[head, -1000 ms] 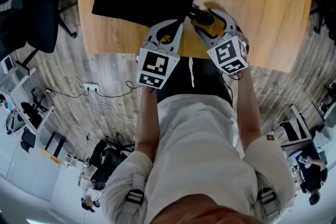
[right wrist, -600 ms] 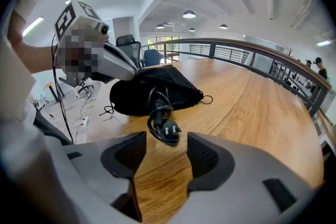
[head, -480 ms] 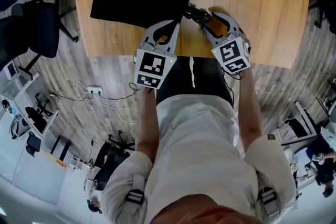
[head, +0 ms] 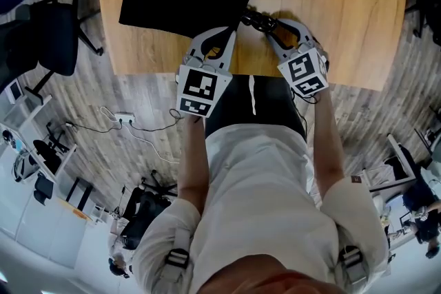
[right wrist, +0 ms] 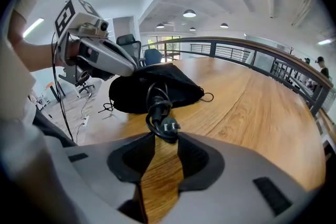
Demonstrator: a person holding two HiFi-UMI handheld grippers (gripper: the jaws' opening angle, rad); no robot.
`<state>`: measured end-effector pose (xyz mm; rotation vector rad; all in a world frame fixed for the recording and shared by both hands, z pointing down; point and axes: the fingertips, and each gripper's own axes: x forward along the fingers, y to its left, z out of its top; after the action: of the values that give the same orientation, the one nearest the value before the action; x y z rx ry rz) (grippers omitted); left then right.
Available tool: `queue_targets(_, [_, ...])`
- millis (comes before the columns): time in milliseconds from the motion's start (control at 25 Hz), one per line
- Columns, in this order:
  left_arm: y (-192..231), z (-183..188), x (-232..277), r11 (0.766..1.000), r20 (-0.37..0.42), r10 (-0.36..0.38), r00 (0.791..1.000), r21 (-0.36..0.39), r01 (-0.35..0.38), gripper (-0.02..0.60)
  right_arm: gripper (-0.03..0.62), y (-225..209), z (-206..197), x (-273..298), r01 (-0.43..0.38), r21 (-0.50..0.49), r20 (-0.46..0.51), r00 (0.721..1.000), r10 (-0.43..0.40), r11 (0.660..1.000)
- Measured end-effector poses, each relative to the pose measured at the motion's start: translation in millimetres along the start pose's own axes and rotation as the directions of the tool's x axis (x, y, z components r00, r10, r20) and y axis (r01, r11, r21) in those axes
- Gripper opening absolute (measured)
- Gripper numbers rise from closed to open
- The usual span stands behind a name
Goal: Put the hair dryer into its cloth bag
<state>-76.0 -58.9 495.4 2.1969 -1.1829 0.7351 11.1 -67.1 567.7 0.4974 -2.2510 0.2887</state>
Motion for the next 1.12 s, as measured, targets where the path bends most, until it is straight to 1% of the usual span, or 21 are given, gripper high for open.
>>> queue_targets(280, [-2.2, 3.2, -2.9, 1.0, 0.01, 0.003, 1.0, -0.003, -0.003, 0.023, 0.138, -2.1, 11.2, -7.9, 0.011, -0.014, 0.024, 1.0, -0.011, 1.0])
queue_targets(480, [-3.9, 2.8, -2.7, 1.0, 0.015, -0.001, 1.0, -0.006, 0.001, 0.023, 0.13, 1.6, 16.1, -5.2, 0.005, -0.003, 0.044, 0.999, -0.005, 1.0])
queue_targets(640, [-6.5, 5.4, -2.2, 1.0, 0.022, -0.006, 1.0, -0.01, 0.006, 0.023, 0.124, 2.6, 23.4, -4.2, 0.002, -0.017, 0.054, 0.999, -0.001, 1.0])
queue_targets(880, [-10.4, 11.1, -1.1, 1.0, 0.035, -0.012, 0.999, -0.016, 0.012, 0.023, 0.115, 5.2, 33.9, -0.6, -0.011, -0.024, 0.071, 0.997, 0.013, 1.0])
queue_targets(1120, [-4.2, 14.4, -4.0, 0.999, 0.047, -0.018, 0.999, -0.027, 0.019, 0.023, 0.114, 12.3, 49.0, 12.5, -0.032, -0.037, 0.08, 0.996, 0.035, 0.999])
